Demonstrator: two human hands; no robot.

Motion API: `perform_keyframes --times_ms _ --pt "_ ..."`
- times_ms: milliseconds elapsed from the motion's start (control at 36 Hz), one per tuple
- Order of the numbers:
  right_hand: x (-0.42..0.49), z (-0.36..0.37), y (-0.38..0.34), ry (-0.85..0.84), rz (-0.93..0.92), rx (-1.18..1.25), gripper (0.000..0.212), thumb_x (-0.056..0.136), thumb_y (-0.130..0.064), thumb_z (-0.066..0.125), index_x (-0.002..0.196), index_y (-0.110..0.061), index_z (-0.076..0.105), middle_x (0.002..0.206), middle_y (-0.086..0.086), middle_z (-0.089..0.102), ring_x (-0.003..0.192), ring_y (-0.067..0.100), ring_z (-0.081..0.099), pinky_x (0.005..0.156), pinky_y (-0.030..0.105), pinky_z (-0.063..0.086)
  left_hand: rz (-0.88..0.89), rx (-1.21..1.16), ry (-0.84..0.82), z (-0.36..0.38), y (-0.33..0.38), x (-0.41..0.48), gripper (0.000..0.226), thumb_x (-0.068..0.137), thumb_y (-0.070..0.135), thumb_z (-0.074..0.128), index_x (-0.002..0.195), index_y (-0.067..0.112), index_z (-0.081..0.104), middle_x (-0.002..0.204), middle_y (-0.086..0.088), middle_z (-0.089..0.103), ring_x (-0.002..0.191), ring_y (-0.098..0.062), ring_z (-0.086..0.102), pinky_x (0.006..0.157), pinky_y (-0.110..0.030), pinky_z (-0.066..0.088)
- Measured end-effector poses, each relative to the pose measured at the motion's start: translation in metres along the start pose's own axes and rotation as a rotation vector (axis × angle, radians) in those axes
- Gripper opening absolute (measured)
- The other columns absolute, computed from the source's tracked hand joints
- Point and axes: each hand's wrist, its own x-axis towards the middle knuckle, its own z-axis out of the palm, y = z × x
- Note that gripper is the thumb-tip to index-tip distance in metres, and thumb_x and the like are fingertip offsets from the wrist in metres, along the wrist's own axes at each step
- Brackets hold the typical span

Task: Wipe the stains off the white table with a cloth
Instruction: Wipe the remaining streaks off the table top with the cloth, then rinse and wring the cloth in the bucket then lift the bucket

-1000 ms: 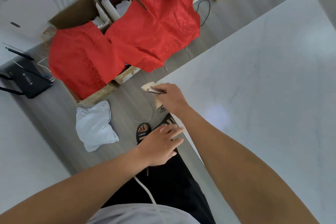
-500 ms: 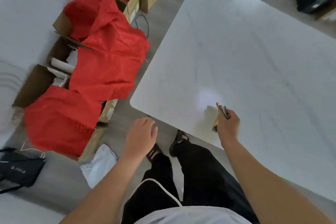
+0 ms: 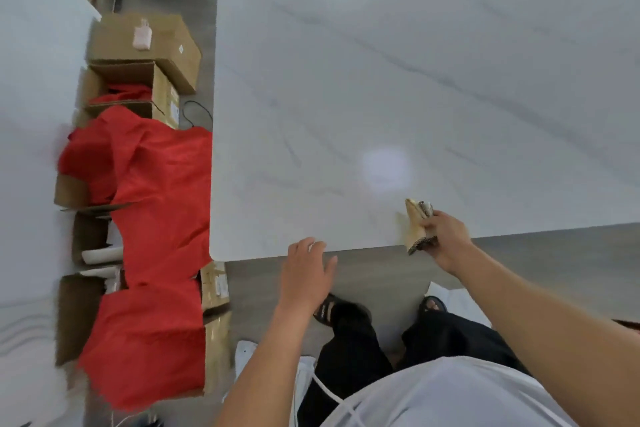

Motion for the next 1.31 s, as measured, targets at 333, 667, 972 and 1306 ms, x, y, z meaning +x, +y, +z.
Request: perform_keyframes --times_ms 333,667,972,1306 --pt "0.001 -0.182 -0.016 -0.403 0.214 0.567 0.038 0.092 0.0 0.041 0.121 -0.011 0.062 0.107 0.011 0.068 0.095 0.026 0.066 0.087 0.043 0.053 0.033 -0.29 -0.107 0.052 0.243 -0.012 0.043 0.1 0.044 0.059 0.139 0.027 0.056 0.129 0.018 0.058 0.115 0.0 0.058 0.104 -0.031 0.049" --pt "-0.002 -0.409 -0.055 -0.52 -0.042 0.572 0.04 0.093 0.0 0.05 0.133 0.003 0.054 0.129 0.031 0.059 0.107 0.037 0.061 0.106 0.063 0.04 0.214 -0.384 -0.285 0.153 0.494 -0.023 0.072 0.088 0.045 0.076 0.149 0.037 0.039 0.128 0.022 0.056 0.119 0.004 0.057 0.102 -0.029 0.051" --pt "0.035 -0.549 -0.123 -0.284 -0.258 0.395 0.005 0.096 -0.008 0.065 0.092 -0.007 0.067 0.096 0.021 0.066 0.092 0.031 0.064 0.088 0.047 0.057 0.418 -0.379 -0.44 0.206 0.662 0.038 0.035 0.093 0.003 0.063 0.112 0.032 0.067 0.099 0.017 0.071 0.091 -0.004 0.068 0.081 -0.025 0.057" --pt "0.126 -0.673 -0.239 0.208 -0.307 0.385 0.019 0.098 -0.01 0.06 0.088 -0.015 0.076 0.088 0.011 0.073 0.083 0.014 0.064 0.085 0.032 0.047 0.459 -0.419 -0.573 0.25 0.827 0.173 0.042 0.088 -0.011 0.052 0.108 0.021 0.071 0.078 0.012 0.063 0.06 -0.004 0.05 0.061 -0.019 0.048"
